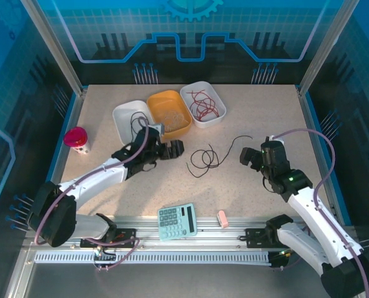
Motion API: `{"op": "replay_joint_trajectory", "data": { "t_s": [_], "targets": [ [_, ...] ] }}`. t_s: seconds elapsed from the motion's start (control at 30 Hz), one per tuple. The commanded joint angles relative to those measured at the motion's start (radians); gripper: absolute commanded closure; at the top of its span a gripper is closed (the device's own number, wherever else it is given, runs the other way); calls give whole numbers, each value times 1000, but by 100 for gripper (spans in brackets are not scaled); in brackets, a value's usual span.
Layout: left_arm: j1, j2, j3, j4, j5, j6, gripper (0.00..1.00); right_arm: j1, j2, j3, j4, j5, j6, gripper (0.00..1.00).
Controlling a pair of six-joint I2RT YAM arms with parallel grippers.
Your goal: Untangle the cables
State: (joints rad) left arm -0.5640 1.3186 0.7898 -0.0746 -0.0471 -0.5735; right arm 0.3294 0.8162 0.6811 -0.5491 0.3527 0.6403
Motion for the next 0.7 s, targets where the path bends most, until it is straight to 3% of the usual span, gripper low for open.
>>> {"op": "replay_joint_trajectory", "data": {
  "t_s": [0.0, 0.17, 0.43, 0.6, 0.67],
  "targets": [
    [-87, -40, -54, -6, -31, -81, 9, -15, 21, 32, -61, 40, 30, 0],
    [-184, -6, -114, 79, -59, -121, 20, -15, 63, 39, -59, 31, 35, 0],
    [-218, 156, -71, 205, -22, -125, 30, -9, 104, 45, -29, -12, 41, 0],
    [-219, 261, -18, 237, 9, -130, 45, -5, 105, 43, -28, -23, 41, 0],
    [-219, 284, -7, 252, 16, -134, 55, -3, 103, 40, -28, -24, 41, 0]
  ]
}}
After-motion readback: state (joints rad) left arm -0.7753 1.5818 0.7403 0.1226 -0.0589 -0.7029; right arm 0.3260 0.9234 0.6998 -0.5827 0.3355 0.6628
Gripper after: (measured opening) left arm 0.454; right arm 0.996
